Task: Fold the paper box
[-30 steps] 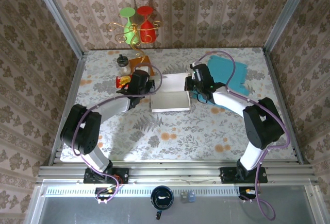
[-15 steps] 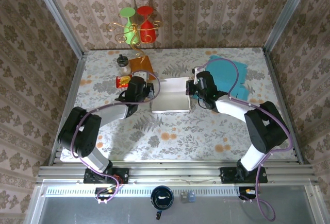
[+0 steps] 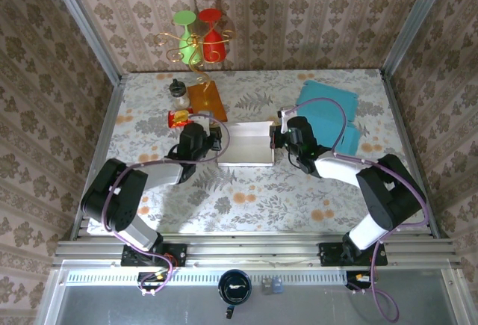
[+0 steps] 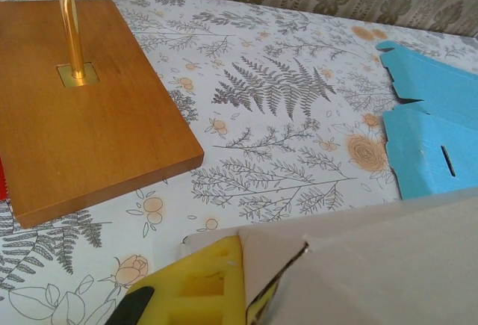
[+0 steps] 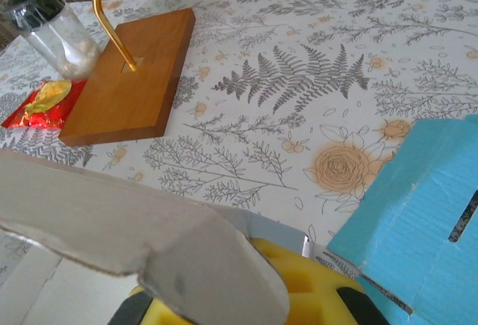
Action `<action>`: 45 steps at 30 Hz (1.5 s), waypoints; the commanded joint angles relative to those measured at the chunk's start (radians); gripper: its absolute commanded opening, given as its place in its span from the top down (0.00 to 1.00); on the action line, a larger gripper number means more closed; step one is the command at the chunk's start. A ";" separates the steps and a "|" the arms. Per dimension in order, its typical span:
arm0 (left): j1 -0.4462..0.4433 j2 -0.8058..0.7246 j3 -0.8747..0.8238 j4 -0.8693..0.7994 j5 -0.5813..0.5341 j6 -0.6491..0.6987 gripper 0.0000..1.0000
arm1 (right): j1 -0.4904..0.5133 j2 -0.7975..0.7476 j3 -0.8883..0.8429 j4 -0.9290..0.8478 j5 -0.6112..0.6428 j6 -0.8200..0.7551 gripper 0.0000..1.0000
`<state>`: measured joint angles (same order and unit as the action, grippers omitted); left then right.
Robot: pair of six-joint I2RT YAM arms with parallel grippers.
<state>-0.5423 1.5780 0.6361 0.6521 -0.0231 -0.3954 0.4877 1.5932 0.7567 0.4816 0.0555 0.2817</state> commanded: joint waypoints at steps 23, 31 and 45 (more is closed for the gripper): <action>-0.068 -0.044 -0.066 0.040 0.021 0.072 1.00 | 0.069 -0.241 0.105 -0.498 -0.103 0.239 0.31; -0.068 -0.042 -0.035 0.022 0.026 0.098 1.00 | -0.030 -0.291 0.283 -0.876 -0.300 0.375 0.14; -0.079 -0.038 -0.010 -0.002 0.019 0.115 1.00 | -0.296 -0.068 0.546 -1.190 -0.532 0.546 0.35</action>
<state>-0.6151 1.5547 0.5964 0.6743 -0.0177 -0.2977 0.2188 1.4235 1.2613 -0.5488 -0.4084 0.7956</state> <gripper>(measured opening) 0.053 0.669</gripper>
